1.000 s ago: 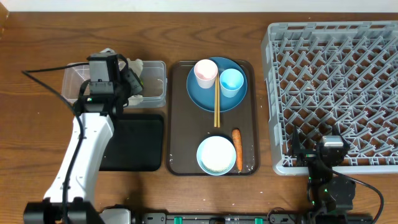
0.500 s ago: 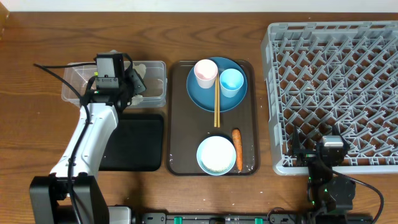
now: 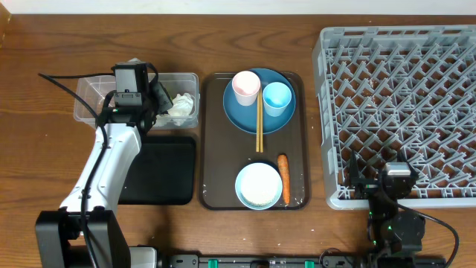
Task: Sort waste into correct bins and load items into the dishwasher rack
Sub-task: 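Open the left gripper to drop the tissue into the clear bin, then move the left gripper to the light-blue bowl of rice on the tray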
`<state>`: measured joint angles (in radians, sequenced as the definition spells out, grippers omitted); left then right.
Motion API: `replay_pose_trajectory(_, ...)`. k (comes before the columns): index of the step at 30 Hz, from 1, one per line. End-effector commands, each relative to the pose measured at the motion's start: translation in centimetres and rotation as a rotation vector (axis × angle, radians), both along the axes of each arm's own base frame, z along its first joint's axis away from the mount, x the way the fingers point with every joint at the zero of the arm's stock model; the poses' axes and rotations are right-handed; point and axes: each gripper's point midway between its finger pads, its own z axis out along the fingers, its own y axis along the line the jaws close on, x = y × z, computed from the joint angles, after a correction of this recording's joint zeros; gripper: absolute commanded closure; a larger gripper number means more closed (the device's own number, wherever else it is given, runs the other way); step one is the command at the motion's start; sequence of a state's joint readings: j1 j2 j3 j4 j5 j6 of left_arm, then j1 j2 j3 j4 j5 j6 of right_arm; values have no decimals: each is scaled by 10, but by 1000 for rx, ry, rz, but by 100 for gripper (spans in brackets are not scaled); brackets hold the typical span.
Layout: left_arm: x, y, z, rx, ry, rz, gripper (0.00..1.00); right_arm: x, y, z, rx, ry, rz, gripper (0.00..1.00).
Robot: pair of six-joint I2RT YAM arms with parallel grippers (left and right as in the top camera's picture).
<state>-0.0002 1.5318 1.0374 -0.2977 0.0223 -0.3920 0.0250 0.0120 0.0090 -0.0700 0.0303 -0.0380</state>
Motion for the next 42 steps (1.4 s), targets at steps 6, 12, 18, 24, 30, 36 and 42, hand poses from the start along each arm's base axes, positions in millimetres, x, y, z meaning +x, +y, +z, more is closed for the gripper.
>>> replay_pose_trajectory(6,2,5,0,19,-10,7,51,0,2,-1,-5,0,6,1)
replay_pose_trajectory(12,1,-13,23,-62,-48,-62,43,0,2,-1,-5,0,6,1)
replay_pose_trajectory(18,-22,-30,63,-110,-20,-118,40,0,2,-1,-5,0,6,1)
replay_pose_trajectory(24,-77,-53,89,-113,201,-176,40,0,2,-1,-5,0,6,1)
replay_pose_trajectory(30,-145,-94,80,-75,444,-324,40,0,2,-1,-5,0,6,1)
replay_pose_trajectory(36,-176,-126,75,-35,518,-457,44,0,2,-1,-5,0,6,1)
replay_pose_trajectory(42,-175,-131,75,-35,505,-456,44,0,2,-1,-5,0,6,1)
